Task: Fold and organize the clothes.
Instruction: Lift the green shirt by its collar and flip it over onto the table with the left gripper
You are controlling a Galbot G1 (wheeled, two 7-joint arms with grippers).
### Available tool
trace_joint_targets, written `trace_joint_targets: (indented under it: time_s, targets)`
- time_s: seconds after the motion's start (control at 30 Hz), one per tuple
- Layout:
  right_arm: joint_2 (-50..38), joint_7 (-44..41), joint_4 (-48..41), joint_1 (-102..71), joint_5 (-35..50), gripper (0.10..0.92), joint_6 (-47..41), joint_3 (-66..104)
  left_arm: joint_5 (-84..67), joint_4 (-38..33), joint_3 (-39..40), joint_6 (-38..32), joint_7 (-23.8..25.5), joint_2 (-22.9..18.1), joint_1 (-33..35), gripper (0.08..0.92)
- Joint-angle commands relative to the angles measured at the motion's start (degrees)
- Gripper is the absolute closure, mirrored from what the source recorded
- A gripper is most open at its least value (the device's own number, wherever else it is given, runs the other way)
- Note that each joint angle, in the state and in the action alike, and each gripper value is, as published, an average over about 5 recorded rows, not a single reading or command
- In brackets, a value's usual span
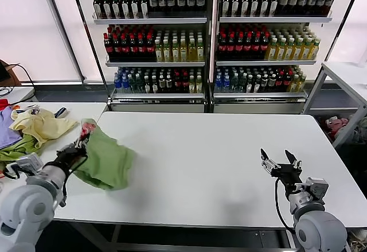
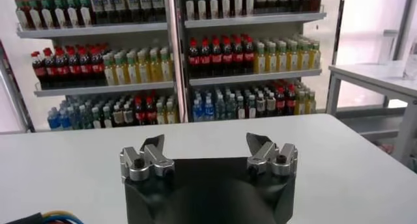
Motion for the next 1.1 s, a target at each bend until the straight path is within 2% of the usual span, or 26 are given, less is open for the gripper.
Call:
trace_joint_targets:
  time_s: [0.03,0.13,0.23,0.33,0.47,0.7,0.87,0.97,1.1]
  targets:
    - [0.0,-0.1,0.5,-0.1,0.2,0.203,0.1,0.2,11.4,-6.5,11.5,2.0,-0.8,0.4,-1.7,0.867]
    - [0.1,-0.1,0.5,-0.3,0.3,0.203,0.3,0.4,22.4,-2.3,22.3,1.9,-0.1,-5.4,-3.5,0.867]
    - [0.2,-0.1,0.4,-0.3,0.3,0.203,0.5,0.5,34.3,4.9,31.6,1.3,1.7,-11.1,-5.6,0.867]
    - [0.2,-0.1,0.8,-0.4,0.3,0.203,0.4,0.9,38.6,9.5,37.4,1.4,1.9,-16.1,-8.2,0.867]
    - [0.0,-0.1,1.6,-1.0,0.3,0.203,0.4,1.5,40.0,11.8,42.6,2.0,0.7,-21.1,-12.3,0.867]
    - [-0.2,-0.2,2.1,-1.8,0.5,0.203,0.5,2.3,44.9,19.2,46.9,2.0,0.0,-25.1,-16.4,0.867]
    - [0.0,-0.3,2.3,-1.5,0.2,0.203,0.5,1.5,45.3,19.4,47.7,0.7,-0.5,-27.0,-16.8,0.858]
    - [0.0,-0.3,2.2,-1.0,-0.2,0.203,0.5,0.7,45.1,18.5,47.3,-2.2,0.0,-27.2,-16.1,0.802]
    - [0.3,-0.3,2.1,-0.2,-0.8,0.203,0.6,-0.9,41.4,15.4,44.8,-4.9,-0.1,-26.6,-13.2,0.682]
